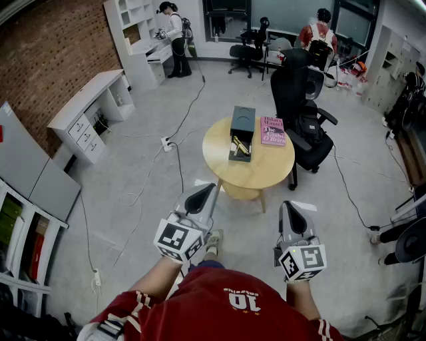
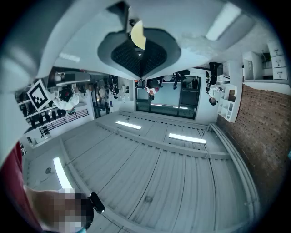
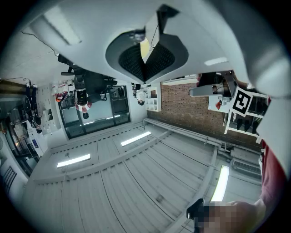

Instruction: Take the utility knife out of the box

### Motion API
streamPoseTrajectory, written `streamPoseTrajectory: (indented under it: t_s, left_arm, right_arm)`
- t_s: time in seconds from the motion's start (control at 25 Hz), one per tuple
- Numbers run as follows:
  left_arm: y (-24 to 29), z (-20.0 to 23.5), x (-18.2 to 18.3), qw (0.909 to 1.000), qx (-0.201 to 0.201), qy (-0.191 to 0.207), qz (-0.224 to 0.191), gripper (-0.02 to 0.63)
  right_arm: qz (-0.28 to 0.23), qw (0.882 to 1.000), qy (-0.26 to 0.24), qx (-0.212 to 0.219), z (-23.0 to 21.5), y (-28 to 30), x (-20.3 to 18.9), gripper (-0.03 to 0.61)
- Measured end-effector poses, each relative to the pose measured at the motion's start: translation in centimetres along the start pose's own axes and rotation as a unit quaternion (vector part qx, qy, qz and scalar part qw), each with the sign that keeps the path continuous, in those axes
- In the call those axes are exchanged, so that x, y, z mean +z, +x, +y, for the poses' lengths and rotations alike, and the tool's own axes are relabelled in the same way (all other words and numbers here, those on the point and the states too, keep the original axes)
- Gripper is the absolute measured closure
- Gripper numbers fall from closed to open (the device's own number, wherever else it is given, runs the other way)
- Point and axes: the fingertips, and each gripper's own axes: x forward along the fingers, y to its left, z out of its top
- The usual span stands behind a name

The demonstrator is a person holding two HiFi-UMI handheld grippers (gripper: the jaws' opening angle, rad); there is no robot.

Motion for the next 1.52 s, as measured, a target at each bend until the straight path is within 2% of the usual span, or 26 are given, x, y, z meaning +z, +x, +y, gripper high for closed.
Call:
streamPoseTrajectory:
  t_s: [0.84, 1.52]
  left_arm:
    - [0.5, -0.4, -0.4, 1.0000, -0.002, -0.009, 0.004, 0.611]
    - [1.4, -0.3, -1.0, 0.9999, 0.001, -0.001, 0.015, 0.611]
  right_arm:
    - [-0.005, 1.000, 0.003, -0.010, -0.9, -0.5, 0.0, 0.581]
    - [-0.011, 0.999, 0.035, -0.006, -1.9, -0.4, -0.5, 0.578]
